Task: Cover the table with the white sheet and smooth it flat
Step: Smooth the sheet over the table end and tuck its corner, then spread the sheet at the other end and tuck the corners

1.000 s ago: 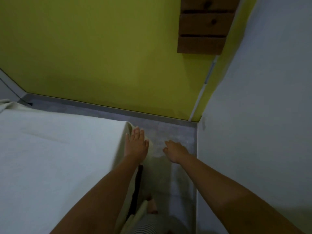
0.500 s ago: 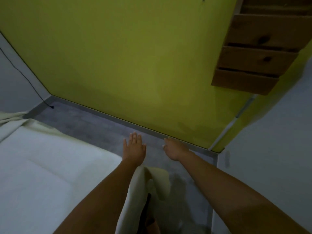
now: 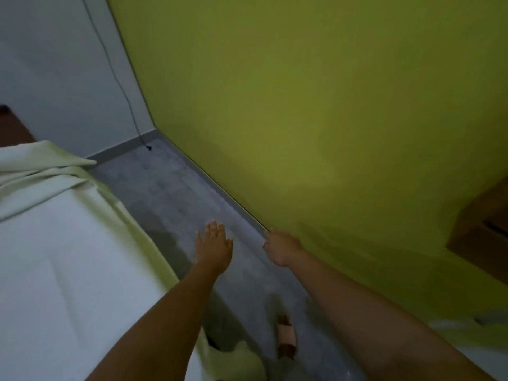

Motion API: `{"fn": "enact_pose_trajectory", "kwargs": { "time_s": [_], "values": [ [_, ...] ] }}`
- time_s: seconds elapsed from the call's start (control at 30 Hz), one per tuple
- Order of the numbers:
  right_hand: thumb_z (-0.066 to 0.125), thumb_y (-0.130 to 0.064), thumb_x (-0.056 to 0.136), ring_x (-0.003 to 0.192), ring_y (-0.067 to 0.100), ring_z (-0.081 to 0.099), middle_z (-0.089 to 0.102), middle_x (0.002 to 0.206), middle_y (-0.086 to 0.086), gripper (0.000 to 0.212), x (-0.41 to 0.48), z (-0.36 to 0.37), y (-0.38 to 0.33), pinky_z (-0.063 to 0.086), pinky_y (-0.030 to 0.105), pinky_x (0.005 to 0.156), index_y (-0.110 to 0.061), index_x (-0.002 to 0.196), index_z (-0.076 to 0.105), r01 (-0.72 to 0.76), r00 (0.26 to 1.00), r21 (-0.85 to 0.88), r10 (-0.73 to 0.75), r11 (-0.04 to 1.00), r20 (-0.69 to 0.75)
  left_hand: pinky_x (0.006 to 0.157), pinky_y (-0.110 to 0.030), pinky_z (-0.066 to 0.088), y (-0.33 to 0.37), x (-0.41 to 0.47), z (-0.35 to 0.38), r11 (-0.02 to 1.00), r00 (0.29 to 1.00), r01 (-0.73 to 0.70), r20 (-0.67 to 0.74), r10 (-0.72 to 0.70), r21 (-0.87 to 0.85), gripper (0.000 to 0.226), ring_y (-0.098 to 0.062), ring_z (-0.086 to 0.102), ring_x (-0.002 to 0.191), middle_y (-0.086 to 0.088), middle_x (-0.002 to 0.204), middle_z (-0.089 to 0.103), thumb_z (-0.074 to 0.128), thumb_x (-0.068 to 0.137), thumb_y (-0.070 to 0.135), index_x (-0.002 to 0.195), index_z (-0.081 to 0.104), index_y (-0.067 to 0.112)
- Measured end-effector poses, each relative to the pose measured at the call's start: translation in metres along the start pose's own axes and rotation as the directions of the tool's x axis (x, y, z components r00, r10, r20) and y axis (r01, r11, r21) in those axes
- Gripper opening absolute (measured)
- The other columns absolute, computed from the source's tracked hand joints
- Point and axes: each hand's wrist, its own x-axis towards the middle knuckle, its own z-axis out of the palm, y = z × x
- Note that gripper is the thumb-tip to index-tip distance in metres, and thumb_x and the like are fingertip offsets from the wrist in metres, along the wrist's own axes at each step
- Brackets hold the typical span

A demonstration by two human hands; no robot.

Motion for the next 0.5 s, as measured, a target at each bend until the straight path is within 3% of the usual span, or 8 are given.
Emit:
{"fn": "enact_pose_trajectory", "kwargs": {
  "time_s": [0.3,0.5],
  "values": [
    [0.032,-0.029,0.101,0.139,0.032,0.030,0.032,0.152,0.013,0.047,0.108,-0.068,-0.021,0.029,0.043,0.109,-0.008,0.142,0.035,0.272,0.960,-0.145,-0.258,0.951,0.105,0.118,-0.047,0.001,-0.009,0.048,-0.021,0.930,0.943,0.330,0.005,-0.334,-0.161,0.057,-0.026,-0.004,0.148,-0.011,0.160,-0.001,0.016,0.102,0.036,0.151,0.005,0.009],
    [0.029,-0.030,0.102,0.141,0.033,0.026,0.032,0.152,0.013,0.047,0.157,-0.086,-0.074,0.028,0.046,0.113,-0.006,0.141,0.035,0.474,0.878,-0.213,-0.440,0.854,0.188,0.118,-0.046,0.001,-0.053,0.058,-0.043,0.806,0.834,0.525,-0.024,-0.551,-0.274,0.057,-0.024,-0.006,0.148,-0.009,0.160,-0.005,0.018,0.102,0.036,0.152,0.004,0.011]
  ]
}}
